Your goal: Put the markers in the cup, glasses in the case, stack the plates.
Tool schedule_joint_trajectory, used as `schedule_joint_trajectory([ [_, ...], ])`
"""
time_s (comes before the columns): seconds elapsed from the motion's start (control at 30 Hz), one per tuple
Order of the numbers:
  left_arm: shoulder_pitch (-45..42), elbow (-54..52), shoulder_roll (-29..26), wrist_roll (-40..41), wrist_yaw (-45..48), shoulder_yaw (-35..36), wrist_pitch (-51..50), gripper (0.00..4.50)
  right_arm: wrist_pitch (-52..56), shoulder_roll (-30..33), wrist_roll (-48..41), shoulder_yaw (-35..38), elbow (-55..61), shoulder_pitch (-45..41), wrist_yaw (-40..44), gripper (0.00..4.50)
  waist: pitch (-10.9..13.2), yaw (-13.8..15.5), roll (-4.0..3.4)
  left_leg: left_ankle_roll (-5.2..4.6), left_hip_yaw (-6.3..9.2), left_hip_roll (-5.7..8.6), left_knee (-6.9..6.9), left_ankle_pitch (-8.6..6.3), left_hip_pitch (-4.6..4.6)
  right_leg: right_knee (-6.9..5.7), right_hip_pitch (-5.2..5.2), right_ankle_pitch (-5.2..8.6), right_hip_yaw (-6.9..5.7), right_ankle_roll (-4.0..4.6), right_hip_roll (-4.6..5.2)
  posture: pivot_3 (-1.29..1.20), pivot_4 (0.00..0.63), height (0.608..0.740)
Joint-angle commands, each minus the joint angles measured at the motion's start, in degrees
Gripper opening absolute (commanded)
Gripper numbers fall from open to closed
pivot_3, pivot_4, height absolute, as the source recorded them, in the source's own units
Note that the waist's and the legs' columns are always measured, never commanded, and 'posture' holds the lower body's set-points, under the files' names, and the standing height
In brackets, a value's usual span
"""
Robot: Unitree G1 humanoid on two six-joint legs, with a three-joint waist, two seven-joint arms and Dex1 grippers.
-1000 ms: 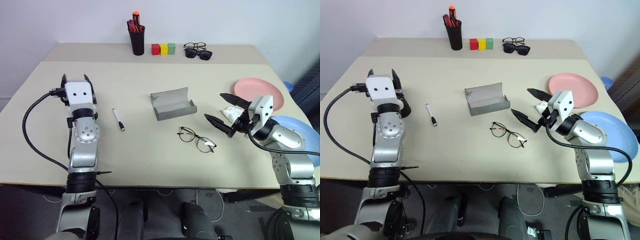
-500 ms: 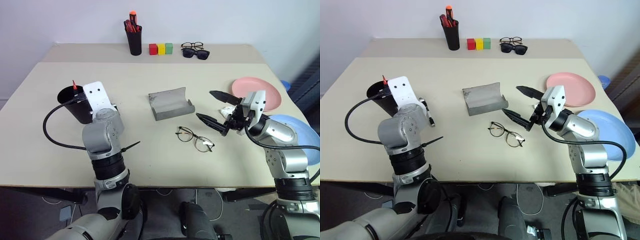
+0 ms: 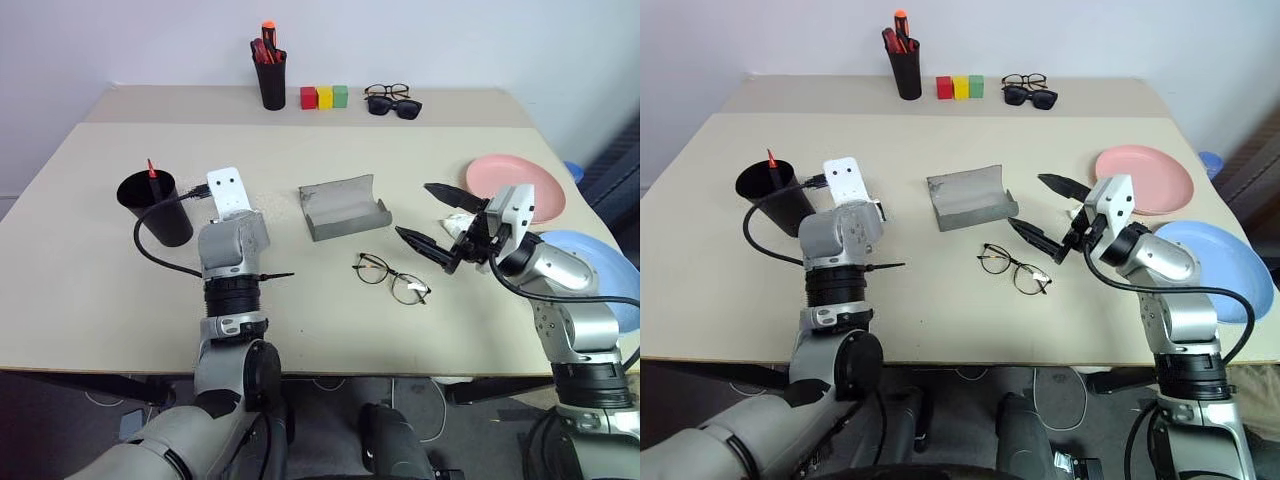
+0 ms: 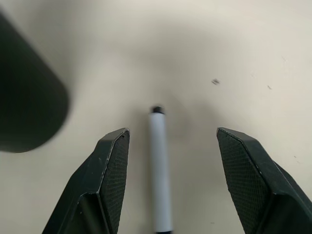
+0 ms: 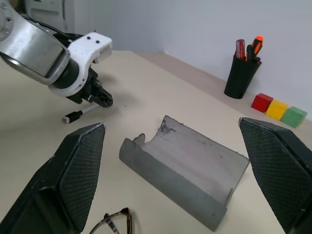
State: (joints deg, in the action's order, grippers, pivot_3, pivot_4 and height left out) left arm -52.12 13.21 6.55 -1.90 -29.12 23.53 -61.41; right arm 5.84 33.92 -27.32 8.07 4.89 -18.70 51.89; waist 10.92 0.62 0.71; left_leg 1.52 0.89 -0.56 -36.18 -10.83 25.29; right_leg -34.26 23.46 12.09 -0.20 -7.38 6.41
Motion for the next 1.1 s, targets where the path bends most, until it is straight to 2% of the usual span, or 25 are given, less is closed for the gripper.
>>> schedule_joint_trajectory([
  [0.03, -0.25, 1.10, -1.06, 0.18, -0.17, -0.53, 1.37, 2.87, -0.36, 0.83, -0.66, 2.30, 3.17, 0.42, -0.69, 4.50, 0.00, 0.05, 0.00, 0.00, 0.00, 0.00, 0.00, 0.00, 0.01, 0.00, 0.00, -0.02, 0.00, -0.03, 0.00, 0.00, 0.150, 0.740],
  [0.17, 0.63, 3.22, -1.22, 0.26, -1.22, 0.16, 1.62, 2.87, -0.40, 1.00, -0.68, 2.64, 3.27, 0.88, -0.85, 4.50, -0.01, 0.07, -0.01, 0.00, 0.00, 0.00, 0.00, 0.00, 0.00, 0.00, -0.01, -0.05, 0.00, -0.08, 0.00, 0.00, 0.150, 0.740],
  [0.2, 0.73, 3.73, -1.11, 0.29, -1.89, 0.67, 2.04, 2.63, -0.38, 1.02, -0.63, 2.65, 3.25, 0.89, -0.90, 4.50, -0.01, 0.07, -0.01, 0.00, 0.00, 0.00, 0.00, 0.00, 0.00, 0.00, -0.01, -0.05, 0.00, -0.08, 0.00, 0.00, 0.150, 0.740],
  [0.27, 0.94, 4.07, -0.97, 0.45, -2.49, 0.98, 2.37, 2.07, -0.31, 1.08, -0.58, 2.67, 3.34, 0.91, -1.02, 4.50, -0.01, -0.06, -0.02, 0.00, 0.00, 0.00, -0.01, 0.00, -0.02, 0.00, -0.02, -0.05, 0.00, -0.08, 0.00, 0.00, 0.150, 0.740],
  [0.4, 1.69, 4.07, -1.03, 1.46, -2.63, 1.21, 1.58, 0.05, -0.39, 1.11, -0.30, 2.54, 3.04, 0.51, -1.35, 4.50, -0.03, -0.38, -0.04, 0.01, -0.01, -0.01, 0.02, 0.00, -0.07, -0.03, -0.02, -0.05, 0.00, -0.08, 0.00, 0.00, 0.150, 0.740],
  [0.6, 3.61, 0.78, -1.35, 2.46, -1.77, 1.11, 0.37, 0.05, -0.58, 1.06, -0.13, 2.30, 2.76, 0.46, -1.54, 4.50, -0.04, -0.42, -0.06, 0.01, -0.02, -0.01, 0.03, 0.00, -0.10, -0.04, -0.04, -0.05, 0.00, -0.08, 0.00, 0.00, 0.150, 0.740],
  [0.67, 5.22, -2.40, -1.32, 3.06, 0.55, -1.07, 1.29, 0.05, -0.74, 1.02, -0.01, 2.23, 2.36, 0.44, -1.48, 4.50, -0.04, -0.45, -0.07, 0.01, -0.02, -0.01, 0.04, 0.00, -0.11, -0.04, -0.04, -0.05, 0.00, -0.08, 0.00, 0.00, 0.150, 0.740],
  [0.77, 10.18, -15.76, -2.95, 4.29, 12.11, -14.20, 6.62, 0.05, -1.00, 0.94, 0.22, 2.14, 1.27, -0.08, -1.40, 4.50, -0.03, -0.43, -0.05, 0.01, -0.03, -0.01, 0.06, 0.00, -0.10, -0.04, -0.03, -0.05, 0.01, -0.07, 0.00, 0.00, 0.150, 0.740],
  [0.87, 14.71, -26.35, -7.20, 2.34, 21.35, -25.97, 19.46, 0.05, -1.23, 0.81, 0.36, 2.08, 0.26, -0.84, -1.41, 4.50, -0.01, 0.19, -0.04, 0.04, -0.03, -0.02, 0.04, 0.02, 0.00, -0.03, 0.04, -0.01, 0.01, 0.04, 0.00, 0.00, 0.150, 0.740],
  [0.93, 16.09, -28.86, -9.59, 0.70, 24.02, -28.81, 28.62, 0.05, -1.46, 0.57, 0.45, 1.98, -0.20, -1.37, -1.49, 4.50, -0.02, 0.26, -0.05, 0.06, -0.03, -0.01, 0.00, 0.03, 0.04, 0.01, 0.03, 0.02, 0.01, 0.16, 0.02, 0.00, 0.150, 0.740],
  [1.0, 16.11, -28.18, -11.22, -0.75, 24.05, -28.49, 37.24, 0.05, -1.60, 0.13, 0.54, 1.76, -0.38, -1.88, -1.66, 4.50, -0.05, 0.15, -0.08, 0.06, -0.04, -0.02, 0.00, 0.02, 0.02, 0.08, -0.03, 0.01, 0.02, 0.18, 0.03, 0.00, 0.150, 0.740],
  [1.1, 14.34, -24.41, -12.67, -2.77, 19.92, -24.20, 45.85, 0.05, -1.52, -0.74, 0.09, 1.60, -0.16, -2.32, -1.85, 4.50, -0.07, -0.11, -0.11, 0.05, -0.06, -0.03, 0.04, 0.02, -0.06, 0.07, -0.03, 0.01, 0.03, 0.20, 0.03, 0.00, 0.150, 0.740],
])
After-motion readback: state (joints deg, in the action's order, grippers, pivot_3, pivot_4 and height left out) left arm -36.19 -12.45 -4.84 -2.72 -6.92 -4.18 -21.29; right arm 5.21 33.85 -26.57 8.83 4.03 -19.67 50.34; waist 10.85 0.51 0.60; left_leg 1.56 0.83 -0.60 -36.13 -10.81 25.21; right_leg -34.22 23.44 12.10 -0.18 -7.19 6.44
